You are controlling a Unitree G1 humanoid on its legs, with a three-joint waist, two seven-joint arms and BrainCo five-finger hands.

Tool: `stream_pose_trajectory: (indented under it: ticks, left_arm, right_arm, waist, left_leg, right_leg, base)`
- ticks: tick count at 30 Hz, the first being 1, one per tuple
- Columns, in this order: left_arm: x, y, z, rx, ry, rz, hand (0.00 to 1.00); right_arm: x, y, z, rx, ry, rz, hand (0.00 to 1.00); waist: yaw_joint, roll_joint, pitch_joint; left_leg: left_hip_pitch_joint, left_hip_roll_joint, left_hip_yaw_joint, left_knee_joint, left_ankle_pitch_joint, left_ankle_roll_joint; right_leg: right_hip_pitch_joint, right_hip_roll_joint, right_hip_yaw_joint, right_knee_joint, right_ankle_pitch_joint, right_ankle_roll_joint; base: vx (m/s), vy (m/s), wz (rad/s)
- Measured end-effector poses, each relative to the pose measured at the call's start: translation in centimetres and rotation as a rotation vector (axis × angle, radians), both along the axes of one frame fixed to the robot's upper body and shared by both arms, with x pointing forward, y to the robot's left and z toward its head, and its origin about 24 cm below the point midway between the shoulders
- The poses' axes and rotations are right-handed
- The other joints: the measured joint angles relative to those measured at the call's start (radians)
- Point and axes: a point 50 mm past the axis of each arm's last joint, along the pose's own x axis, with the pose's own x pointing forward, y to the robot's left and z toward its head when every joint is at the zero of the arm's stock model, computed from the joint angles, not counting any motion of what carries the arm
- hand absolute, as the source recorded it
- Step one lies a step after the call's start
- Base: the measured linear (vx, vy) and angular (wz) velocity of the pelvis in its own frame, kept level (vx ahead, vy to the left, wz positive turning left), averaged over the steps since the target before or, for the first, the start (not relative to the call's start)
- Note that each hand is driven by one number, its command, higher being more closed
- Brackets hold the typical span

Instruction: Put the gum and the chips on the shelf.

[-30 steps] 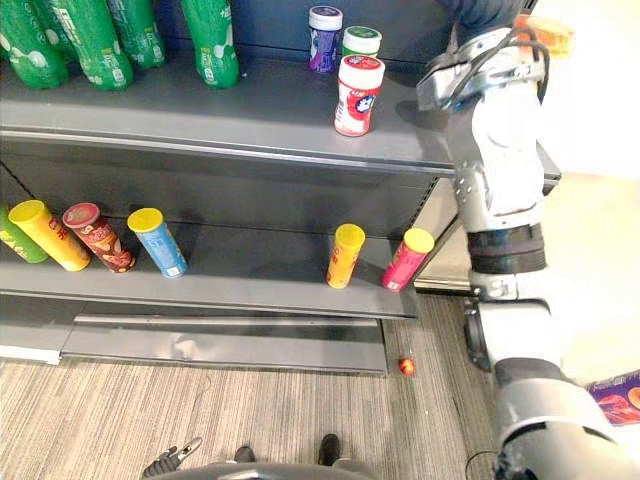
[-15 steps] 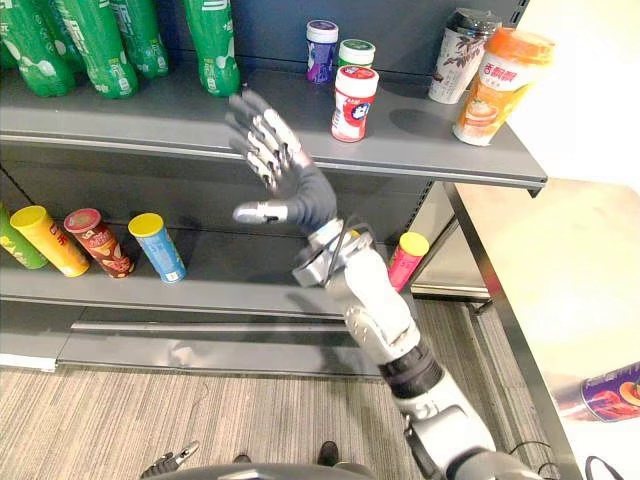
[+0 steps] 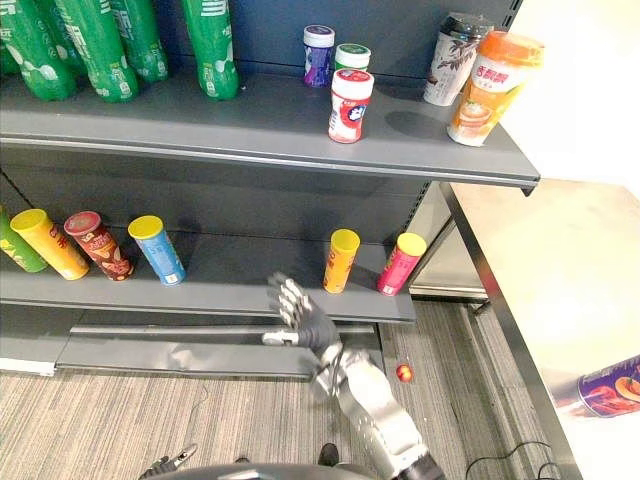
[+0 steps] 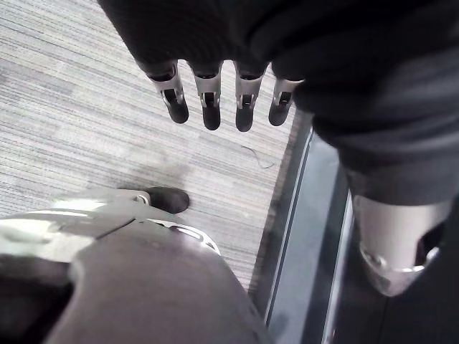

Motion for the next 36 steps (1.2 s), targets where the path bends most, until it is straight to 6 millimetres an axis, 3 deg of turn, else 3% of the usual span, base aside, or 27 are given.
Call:
stream_pose_trajectory:
  ticks: [1, 2, 4, 8, 14, 18, 25, 36]
  left_arm:
    - [-0.1, -0.1, 0.0, -0.003, 0.001, 0.005, 0.00]
    - [-0.1, -0.1, 0.0, -0.004, 0.002, 0.009, 0.00]
    - [-0.4, -0.3, -0.1, -0.015, 0.003, 0.031, 0.00]
    - [-0.5, -0.5, -0.2, -0.027, 0.002, 0.038, 0.00]
    - [-0.5, -1.0, -0.2, -0.038, 0.001, 0.027, 0.00]
    - [-0.4, -1.2, -0.3, -0.039, 0.001, 0.006, 0.00]
    - [-0.5, -1.2, -0.3, -0.041, -0.004, 0.011, 0.00]
    - [-0.9, -1.2, -0.4, -0.064, -0.013, 0.062, 0.00]
  right_arm:
    - [-1.1, -1.6, -2.7, -0.076, 0.112, -0.066, 0.00]
    - [-1.2, -1.9, -3.2, -0.085, 0.132, -0.082, 0.00]
    - [-2.7, -5.0, -6.4, -0.200, 0.271, -0.199, 0.00]
    - [-5.1, -8.4, -9.6, -0.303, 0.454, -0.345, 0.00]
    - [-9.1, -11.3, -12.5, -0.431, 0.660, -0.472, 0.00]
    - [-11.3, -13.4, -13.5, -0.450, 0.775, -0.643, 0.00]
    - [-15.1, -13.9, -14.6, -0.363, 0.947, -0.800, 0.00]
    - [-16.2, -13.6, -14.9, -0.298, 1.012, -0.892, 0.00]
  waist:
    - [0.000, 0.005, -0.003]
    - [-0.001, 0.006, -0.003]
    - [-0.009, 0.014, -0.008]
    - [-0.020, 0.021, -0.010]
    - [-0.023, 0.041, -0.010]
    - [-0.024, 0.046, -0.011]
    - [-0.027, 0.049, -0.010]
    - [-0.028, 0.050, -0.006]
  left_leg:
    - [-0.001, 0.000, 0.000, 0.000, -0.001, 0.001]
    - [-0.001, 0.000, 0.000, 0.000, -0.001, 0.001]
    - [-0.001, -0.002, 0.000, 0.000, -0.003, 0.001]
    - [-0.001, -0.002, -0.001, 0.000, -0.003, 0.000]
    - [0.002, -0.002, -0.004, 0.000, -0.003, 0.000]
    - [0.008, -0.003, -0.003, 0.000, -0.004, -0.001]
    - [0.013, -0.003, 0.001, 0.000, -0.008, -0.001]
    - [0.020, -0.004, 0.003, 0.000, -0.015, -0.002]
  right_leg:
    - [0.000, 0.000, 0.000, 0.000, 0.000, 0.000]
    - [-0.001, 0.000, 0.000, -0.001, 0.000, 0.000]
    - [0.000, -0.001, -0.001, -0.001, -0.001, -0.001]
    - [0.000, -0.001, -0.002, -0.002, -0.002, -0.001]
    - [0.007, -0.002, -0.008, -0.006, -0.002, -0.001]
    - [0.013, -0.002, -0.009, -0.009, -0.002, -0.001]
    - [0.017, -0.002, -0.004, -0.012, -0.006, -0.001]
    - [0.030, -0.001, -0.003, -0.026, -0.006, 0.000]
  base:
    - [0.00, 0.000, 0.00]
    - [0.00, 0.000, 0.00]
    - [0.00, 0.000, 0.00]
    - [0.00, 0.000, 0.00]
    - [0.00, 0.000, 0.01]
    - [0.00, 0.000, 0.01]
    - [0.00, 0.000, -0.01]
    - [0.00, 0.000, 0.00]
